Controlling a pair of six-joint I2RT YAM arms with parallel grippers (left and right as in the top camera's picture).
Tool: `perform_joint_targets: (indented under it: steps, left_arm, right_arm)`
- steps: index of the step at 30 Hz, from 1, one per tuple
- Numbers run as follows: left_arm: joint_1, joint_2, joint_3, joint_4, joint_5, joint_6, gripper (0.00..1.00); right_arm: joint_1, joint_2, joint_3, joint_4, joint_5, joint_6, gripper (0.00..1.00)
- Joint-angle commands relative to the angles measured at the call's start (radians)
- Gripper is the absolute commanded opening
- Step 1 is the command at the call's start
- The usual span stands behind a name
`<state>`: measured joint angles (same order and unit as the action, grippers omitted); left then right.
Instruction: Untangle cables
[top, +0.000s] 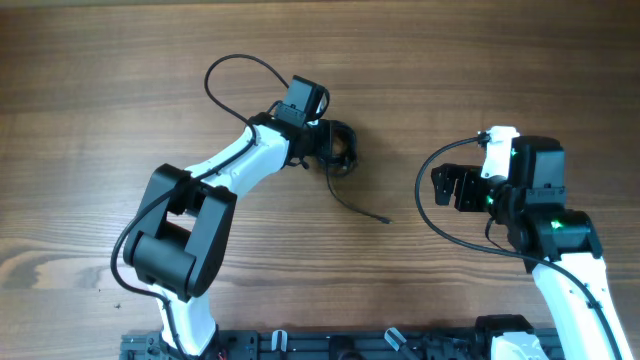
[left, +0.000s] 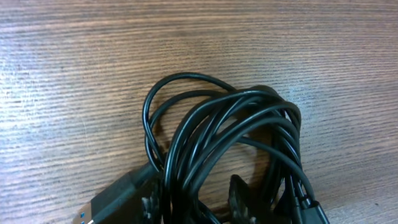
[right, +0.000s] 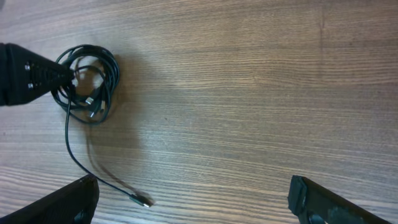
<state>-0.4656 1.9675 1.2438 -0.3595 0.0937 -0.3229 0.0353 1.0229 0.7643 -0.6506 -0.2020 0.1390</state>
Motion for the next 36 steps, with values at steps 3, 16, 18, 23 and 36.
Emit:
perform_joint_targets:
  steps: [3,16,18,23,36]
  left_arm:
    - [-0.023,0.026,-0.023,-0.023,-0.018,0.0,0.32]
    - [-0.023,-0.166,-0.027,-0.026,0.188,0.0,0.04]
    - [-0.023,-0.233,-0.027,-0.027,0.239,0.0,0.04]
    - [-0.023,-0.348,-0.027,-0.063,0.372,-0.009,0.04]
    - [-0.024,-0.352,-0.027,-0.087,0.511,-0.083,0.04]
  right_arm:
    - [-0.005,0.009,0.027,-0.001,-0.01,0.025,1.0]
    - [-0.005,0.01,0.027,-0.002,-0.01,0.026,1.0]
    - [-0.005,0.01,0.027,-0.001,-0.011,0.025,1.0]
    - [-0.005,0.01,0.027,0.007,-0.135,0.023,1.0]
    - [0.0,0.012,0.027,0.196,-0.459,0.154,1.0]
